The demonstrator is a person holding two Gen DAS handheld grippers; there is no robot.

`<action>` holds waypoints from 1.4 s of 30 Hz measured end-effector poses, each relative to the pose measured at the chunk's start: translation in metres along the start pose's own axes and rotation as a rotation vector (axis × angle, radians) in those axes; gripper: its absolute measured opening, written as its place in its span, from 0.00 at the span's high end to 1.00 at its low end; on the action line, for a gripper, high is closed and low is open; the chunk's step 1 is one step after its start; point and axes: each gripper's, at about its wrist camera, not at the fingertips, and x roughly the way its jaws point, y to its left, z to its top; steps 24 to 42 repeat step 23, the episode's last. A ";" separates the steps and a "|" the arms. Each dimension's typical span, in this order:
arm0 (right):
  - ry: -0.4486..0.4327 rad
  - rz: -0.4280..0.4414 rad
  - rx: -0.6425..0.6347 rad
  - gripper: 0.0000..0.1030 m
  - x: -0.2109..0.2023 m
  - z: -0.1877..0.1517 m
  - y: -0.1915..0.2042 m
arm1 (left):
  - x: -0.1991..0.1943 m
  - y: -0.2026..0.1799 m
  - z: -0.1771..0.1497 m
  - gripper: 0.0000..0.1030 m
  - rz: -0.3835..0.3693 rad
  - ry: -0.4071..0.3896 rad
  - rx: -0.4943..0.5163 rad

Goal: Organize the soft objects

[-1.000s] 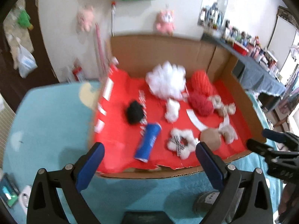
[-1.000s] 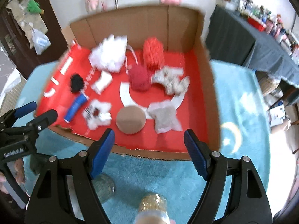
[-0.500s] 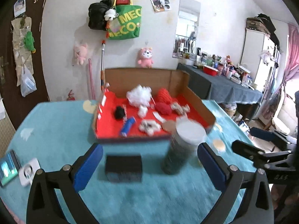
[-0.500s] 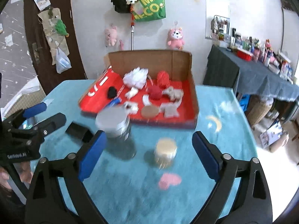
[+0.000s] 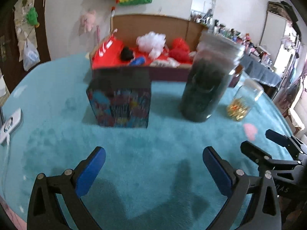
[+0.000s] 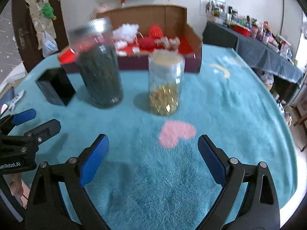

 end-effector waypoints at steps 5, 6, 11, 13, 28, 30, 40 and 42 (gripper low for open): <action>0.018 -0.009 0.046 0.08 0.012 -0.003 -0.010 | 0.010 0.002 -0.007 0.00 0.049 0.018 -0.001; 0.014 -0.014 0.045 0.08 0.012 -0.003 -0.010 | 0.011 0.002 -0.006 0.00 0.054 0.016 0.001; 0.021 -0.041 0.029 0.08 0.015 -0.001 -0.007 | 0.015 -0.001 -0.007 0.00 0.083 0.028 0.020; 0.020 -0.035 0.037 0.07 0.015 -0.001 -0.007 | 0.014 0.000 -0.007 0.00 0.078 0.026 0.015; 0.017 -0.036 0.038 0.07 0.015 -0.002 -0.006 | 0.013 0.000 -0.008 0.00 0.077 0.024 0.010; 0.017 -0.036 0.038 0.07 0.015 -0.002 -0.006 | 0.013 0.000 -0.008 0.00 0.077 0.024 0.010; 0.017 -0.036 0.038 0.07 0.015 -0.002 -0.006 | 0.013 0.000 -0.008 0.00 0.077 0.024 0.010; 0.017 -0.036 0.038 0.07 0.015 -0.002 -0.006 | 0.013 0.000 -0.008 0.00 0.077 0.024 0.010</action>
